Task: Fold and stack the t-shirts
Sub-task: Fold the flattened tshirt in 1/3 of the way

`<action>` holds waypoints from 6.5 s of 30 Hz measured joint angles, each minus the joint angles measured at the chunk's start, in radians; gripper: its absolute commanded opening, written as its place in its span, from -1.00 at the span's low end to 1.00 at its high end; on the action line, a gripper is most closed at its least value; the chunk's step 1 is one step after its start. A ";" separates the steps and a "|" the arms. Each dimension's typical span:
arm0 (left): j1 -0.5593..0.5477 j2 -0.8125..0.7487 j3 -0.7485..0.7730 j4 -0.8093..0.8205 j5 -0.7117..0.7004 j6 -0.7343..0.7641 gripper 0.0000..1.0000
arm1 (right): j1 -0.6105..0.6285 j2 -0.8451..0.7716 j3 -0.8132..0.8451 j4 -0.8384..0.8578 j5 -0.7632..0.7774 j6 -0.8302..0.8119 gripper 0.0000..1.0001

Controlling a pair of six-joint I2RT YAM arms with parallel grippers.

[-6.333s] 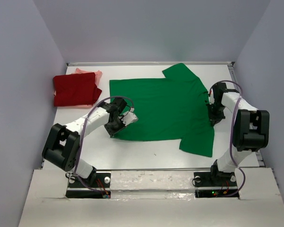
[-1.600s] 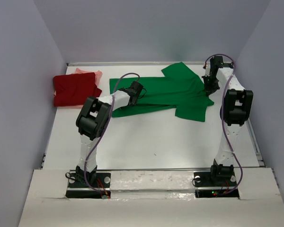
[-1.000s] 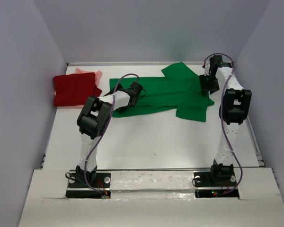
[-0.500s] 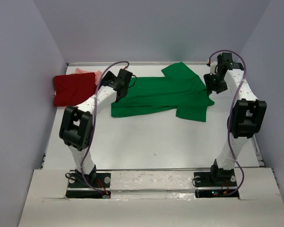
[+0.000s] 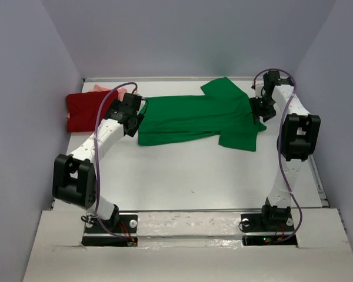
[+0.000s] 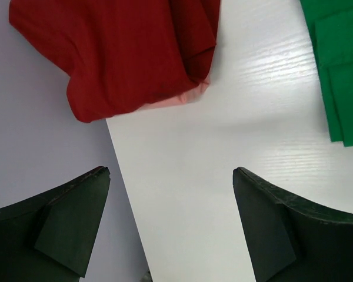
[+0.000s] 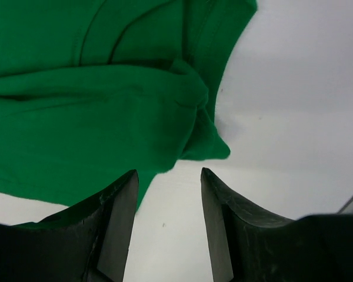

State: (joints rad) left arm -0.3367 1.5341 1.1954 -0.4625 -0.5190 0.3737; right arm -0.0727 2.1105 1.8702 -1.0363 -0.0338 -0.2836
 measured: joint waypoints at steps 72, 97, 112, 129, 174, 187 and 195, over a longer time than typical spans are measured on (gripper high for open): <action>0.365 -0.163 -0.170 0.044 0.315 -0.044 0.98 | 0.181 -0.380 -0.764 0.262 -0.198 -0.794 -0.02; 0.365 -0.164 -0.170 0.034 0.333 -0.043 0.98 | 0.285 -0.280 -0.667 0.278 -0.201 -0.733 -0.09; 0.365 -0.164 -0.170 0.024 0.358 -0.043 0.98 | 0.285 -0.272 -0.663 0.334 -0.142 -0.705 -1.00; 0.365 -0.169 -0.170 0.024 0.388 -0.043 0.98 | 0.289 -0.336 -0.547 0.228 -0.114 -0.643 -1.00; 0.365 -0.174 -0.168 0.016 0.406 -0.043 0.98 | 0.289 -0.061 -0.090 0.396 -0.024 -0.578 -1.00; 0.365 -0.159 -0.168 0.016 0.406 -0.043 0.98 | 0.290 0.057 0.025 0.424 -0.020 -0.573 -1.00; 0.365 -0.139 -0.168 0.016 0.406 -0.043 0.98 | 0.290 0.101 0.082 0.438 -0.012 -0.573 -1.00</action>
State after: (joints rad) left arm 0.0284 1.3949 1.0271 -0.4461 -0.1131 0.3305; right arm 0.2169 2.2112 1.9526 -0.5983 -0.0456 -0.8562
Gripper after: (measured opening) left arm 0.989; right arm 0.010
